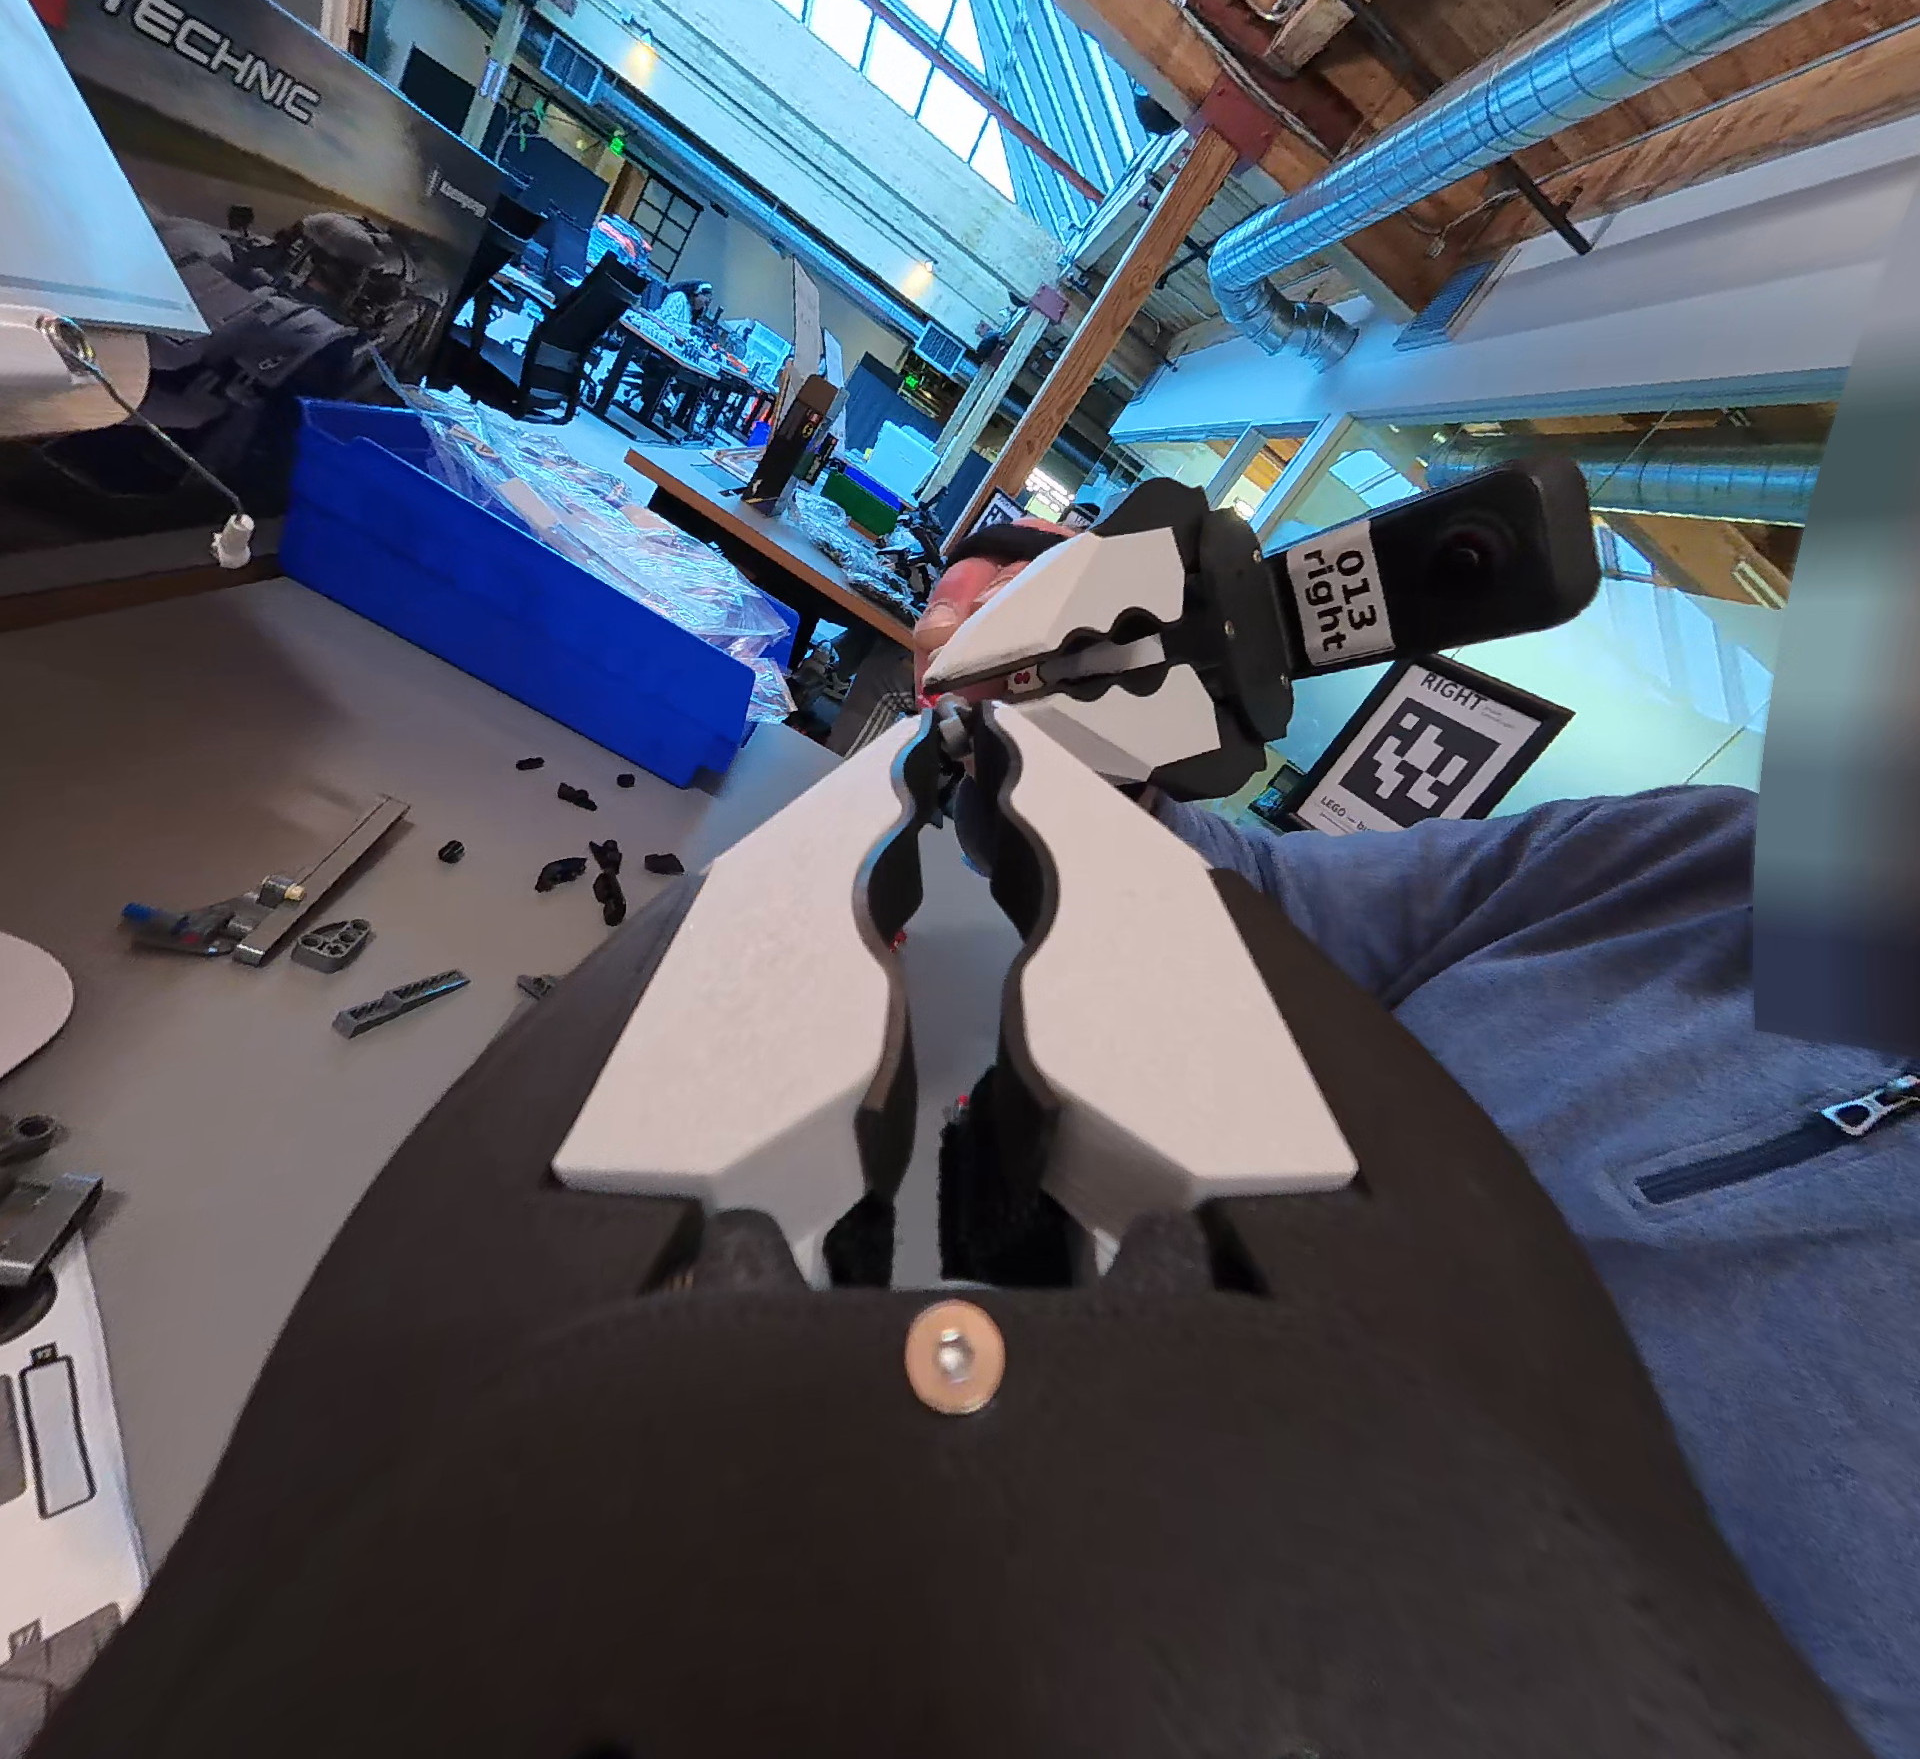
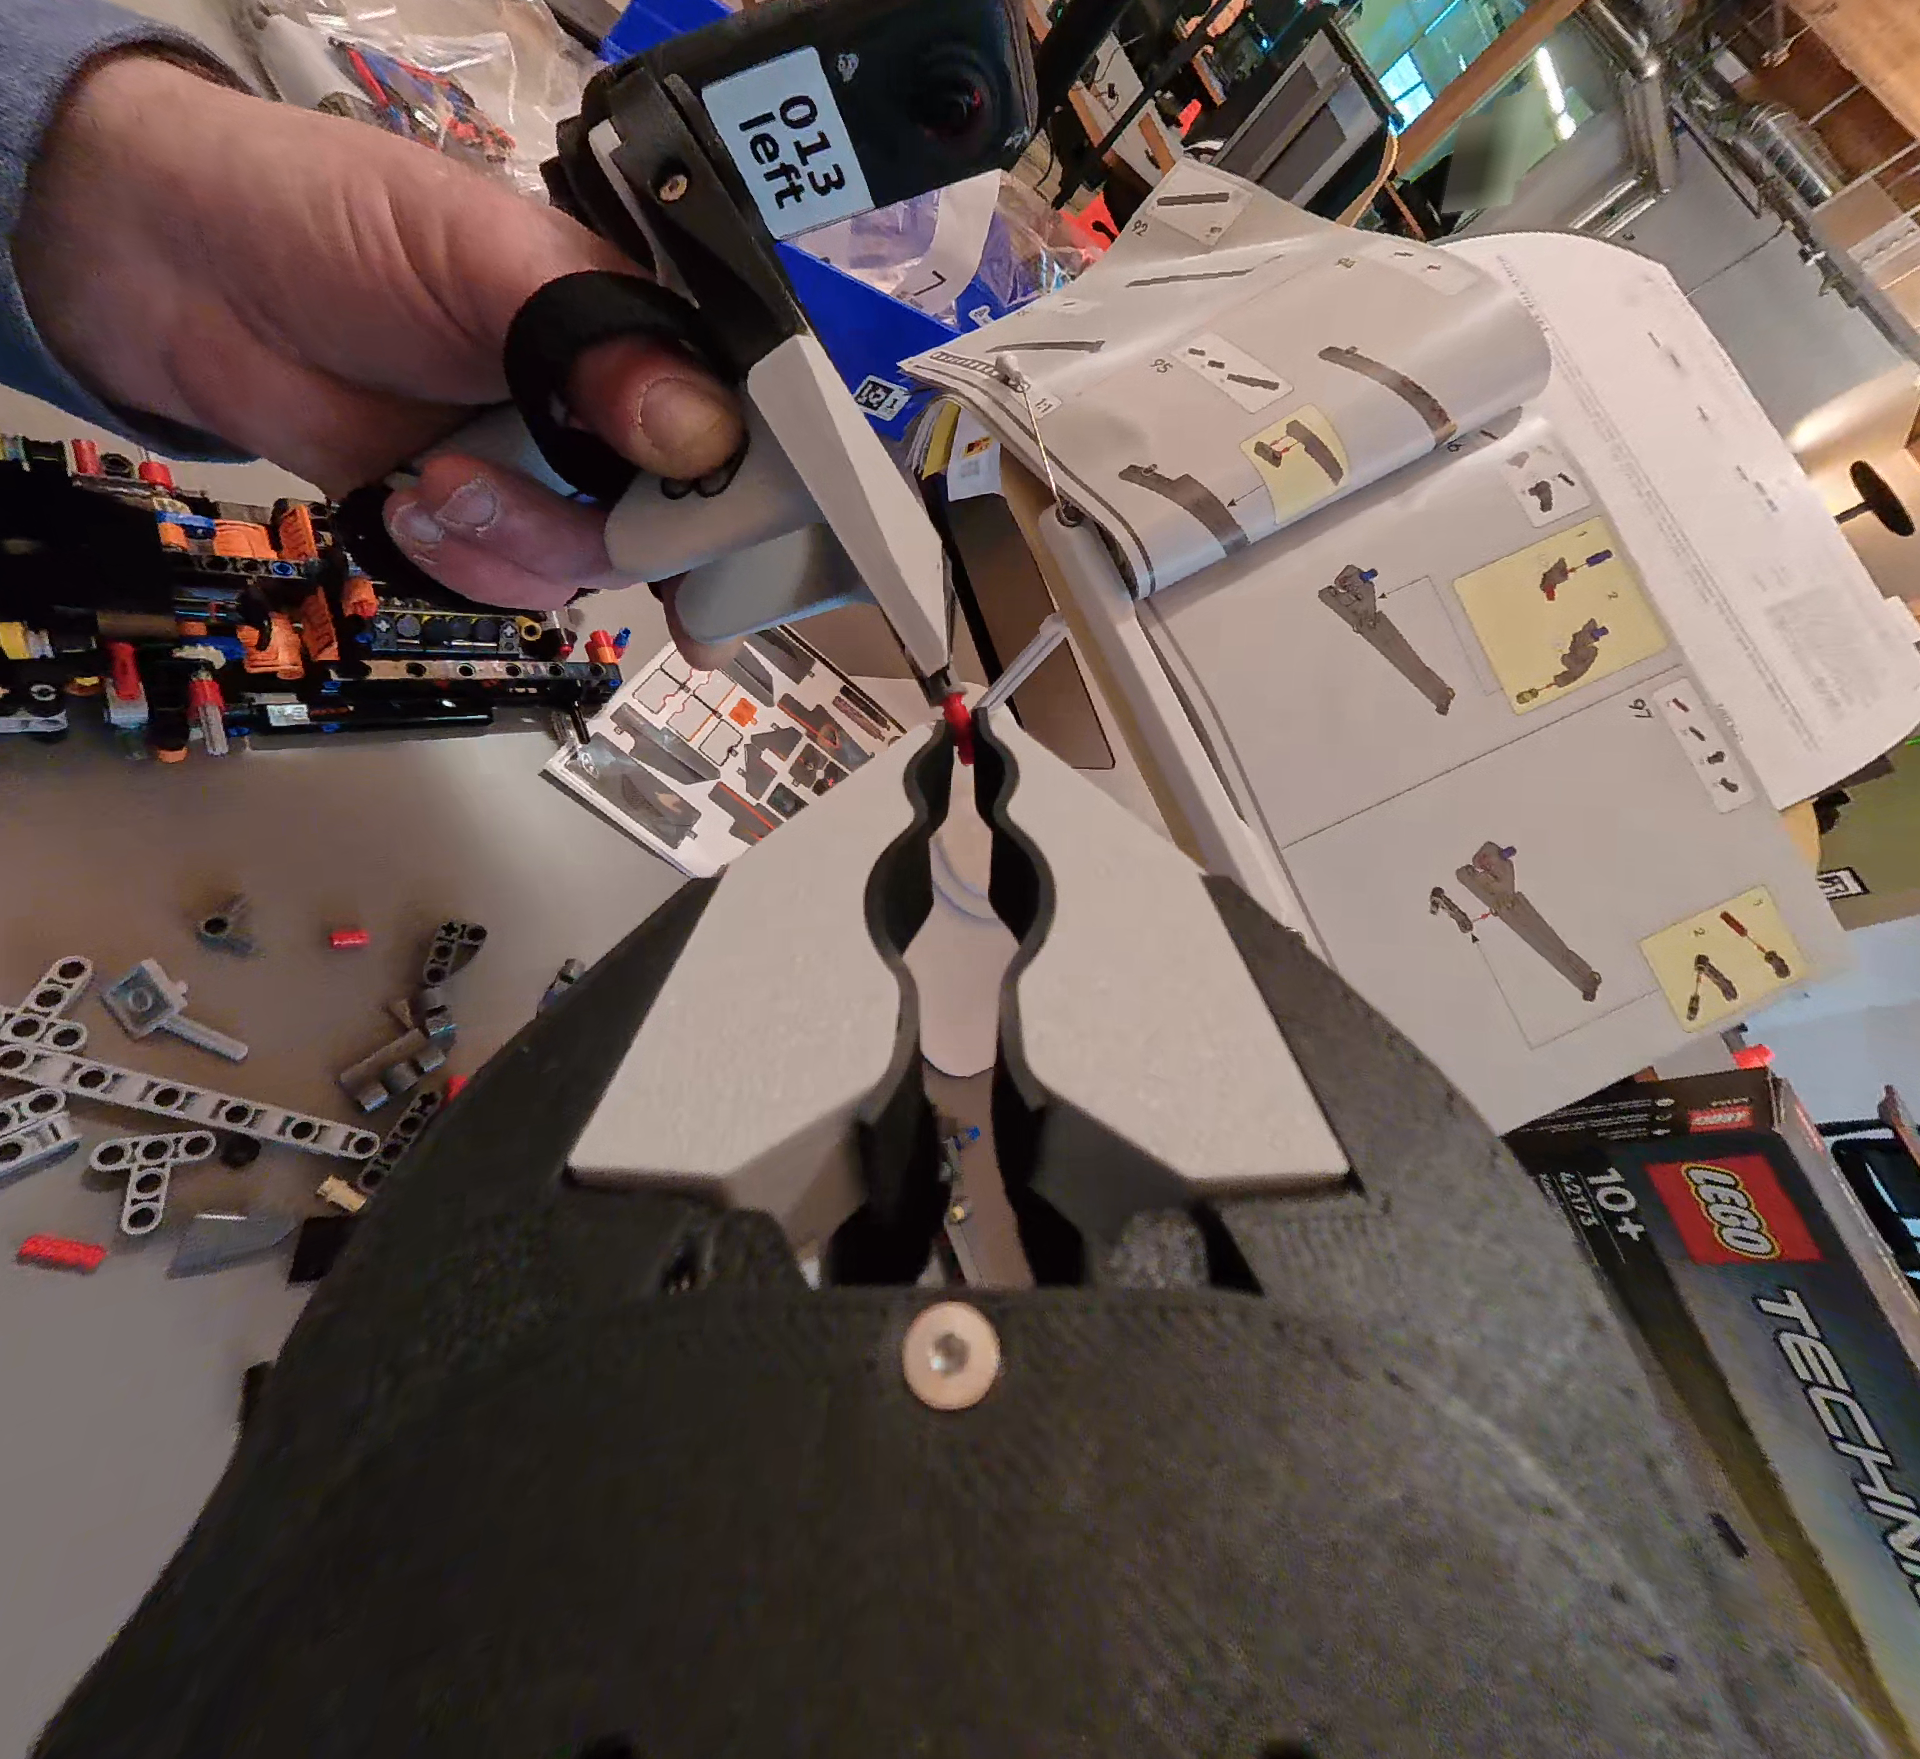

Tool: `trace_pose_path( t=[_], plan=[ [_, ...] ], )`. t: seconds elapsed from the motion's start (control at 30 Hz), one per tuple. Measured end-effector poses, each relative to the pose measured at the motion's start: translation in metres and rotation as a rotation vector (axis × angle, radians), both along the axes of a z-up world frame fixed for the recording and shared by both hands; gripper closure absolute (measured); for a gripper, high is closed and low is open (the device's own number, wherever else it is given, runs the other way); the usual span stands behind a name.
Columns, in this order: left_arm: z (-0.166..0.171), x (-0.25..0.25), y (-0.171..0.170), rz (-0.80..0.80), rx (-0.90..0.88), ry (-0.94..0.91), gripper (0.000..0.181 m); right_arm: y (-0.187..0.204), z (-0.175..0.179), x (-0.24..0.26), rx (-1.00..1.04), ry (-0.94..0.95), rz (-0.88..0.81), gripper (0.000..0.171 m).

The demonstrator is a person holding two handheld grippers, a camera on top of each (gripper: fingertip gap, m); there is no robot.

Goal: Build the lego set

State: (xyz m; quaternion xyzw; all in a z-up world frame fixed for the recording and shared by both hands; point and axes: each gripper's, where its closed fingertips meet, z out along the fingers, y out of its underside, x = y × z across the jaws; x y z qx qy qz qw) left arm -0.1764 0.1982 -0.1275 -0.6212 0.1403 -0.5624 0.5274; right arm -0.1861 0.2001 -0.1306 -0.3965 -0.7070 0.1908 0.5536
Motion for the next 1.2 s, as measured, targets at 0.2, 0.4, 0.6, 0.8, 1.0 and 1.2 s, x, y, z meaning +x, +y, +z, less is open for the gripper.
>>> trace_pose_path(
  t=[0.2,0.4,0.6,0.8,1.0,1.2],
  plan=[
    [-0.002,-0.001,0.0,-0.003,-0.005,0.007,0.178,0.0,-0.002,0.0,-0.016,-0.001,0.0,0.17],
    [-0.002,-0.003,-0.001,-0.005,-0.003,0.011,0.177,0.0,-0.002,0.001,-0.02,0.0,0.005,0.171],
    [0.001,-0.003,-0.004,-0.013,0.018,0.014,0.177,-0.004,0.003,0.003,-0.071,0.027,0.029,0.17],
    [0.019,0.003,-0.015,0.02,0.136,0.096,0.177,-0.013,0.02,0.01,-0.229,0.079,0.11,0.159],
    [0.03,0.01,-0.024,0.025,0.222,0.175,0.177,-0.019,0.037,0.02,-0.486,0.101,0.23,0.166],
    [0.032,0.013,-0.026,0.017,0.239,0.159,0.177,-0.021,0.036,0.022,-0.546,0.075,0.267,0.157]
  ],
)
